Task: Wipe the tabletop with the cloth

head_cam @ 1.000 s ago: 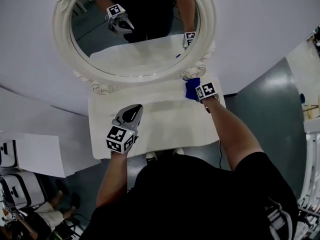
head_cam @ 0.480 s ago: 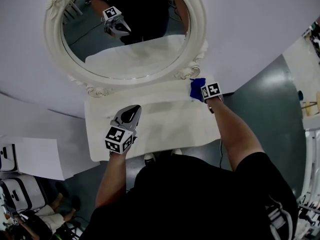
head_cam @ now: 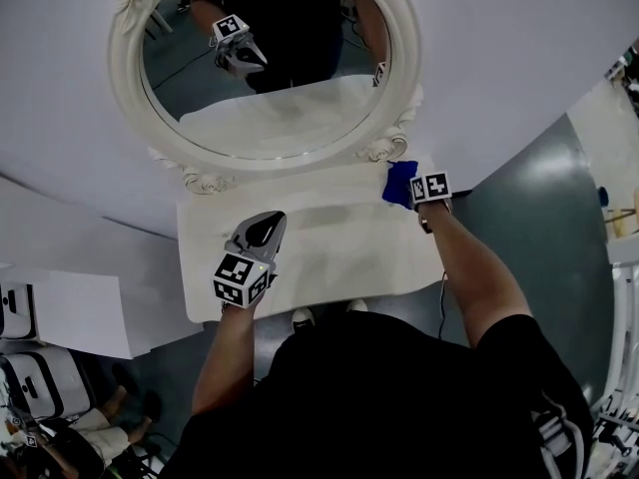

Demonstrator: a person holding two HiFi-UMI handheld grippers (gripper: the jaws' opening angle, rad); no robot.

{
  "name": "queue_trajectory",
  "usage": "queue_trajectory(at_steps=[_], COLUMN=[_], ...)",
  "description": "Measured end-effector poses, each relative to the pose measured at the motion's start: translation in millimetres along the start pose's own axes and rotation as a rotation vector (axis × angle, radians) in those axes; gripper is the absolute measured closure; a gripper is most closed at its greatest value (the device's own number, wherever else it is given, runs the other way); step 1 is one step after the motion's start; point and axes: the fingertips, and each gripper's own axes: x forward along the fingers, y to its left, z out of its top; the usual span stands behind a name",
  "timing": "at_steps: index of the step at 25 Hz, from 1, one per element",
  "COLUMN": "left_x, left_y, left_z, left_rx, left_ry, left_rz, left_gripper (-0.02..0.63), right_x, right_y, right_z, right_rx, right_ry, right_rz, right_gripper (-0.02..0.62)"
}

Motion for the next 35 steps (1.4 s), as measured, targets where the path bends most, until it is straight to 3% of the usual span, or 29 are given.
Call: queue_trajectory(at_steps=[8, 15, 24, 35], left_x=[-19.7, -40.9, -65.4, -81.5], left_y=[-3.6, -12.1, -10.4, -4.0], left_z=[7.2, 14.6, 13.9, 11.4], left_rx=[0.028, 0.057, 0.071, 0.085], left_ry=[-0.011, -0.018, -0.018, -0.016], left_rz=[-0.024, -0.042, -0.061, -0.075], left_gripper=[0.597, 0.597, 0.597, 0.597], right_x=[-44.5, -100.9, -172.3, -210.5], right_y=[72.1, 145.1, 220.5, 269.1], right_z=[10.9, 19.3, 30.6, 47.1], right_rx=[-0.032, -0.135, -0.242, -0.307], right_ry=[-0.137, -0.264, -0.443, -0.568], right_rz=[0.14, 0.221, 0.247, 0.228], right_gripper=[0.537, 0.537, 0.538, 0.538])
